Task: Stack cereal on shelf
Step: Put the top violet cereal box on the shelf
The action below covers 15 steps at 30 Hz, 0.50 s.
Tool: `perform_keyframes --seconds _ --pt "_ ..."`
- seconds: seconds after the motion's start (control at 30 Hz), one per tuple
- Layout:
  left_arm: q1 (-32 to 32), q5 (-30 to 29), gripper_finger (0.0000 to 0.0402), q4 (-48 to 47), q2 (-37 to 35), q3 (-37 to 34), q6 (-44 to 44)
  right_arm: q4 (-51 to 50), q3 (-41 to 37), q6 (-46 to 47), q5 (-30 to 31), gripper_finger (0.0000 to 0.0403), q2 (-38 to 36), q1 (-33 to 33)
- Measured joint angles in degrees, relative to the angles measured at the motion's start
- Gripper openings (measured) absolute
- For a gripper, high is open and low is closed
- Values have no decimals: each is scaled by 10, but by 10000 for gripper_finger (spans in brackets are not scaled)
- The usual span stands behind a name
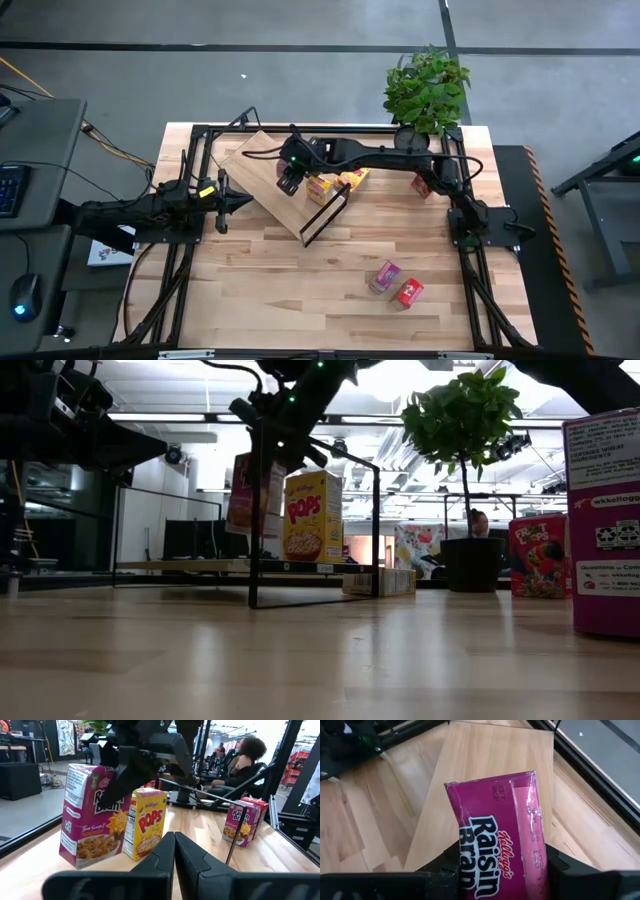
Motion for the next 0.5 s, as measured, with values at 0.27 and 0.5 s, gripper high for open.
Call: perform_keyframes --seconds 0.27,0.5 --pt "0 0 3 0 0 0 0 -4 0 30 0 138 4 2" --pt "0 0 3 0 0 0 0 -2 -1 41 4 138 31 2"
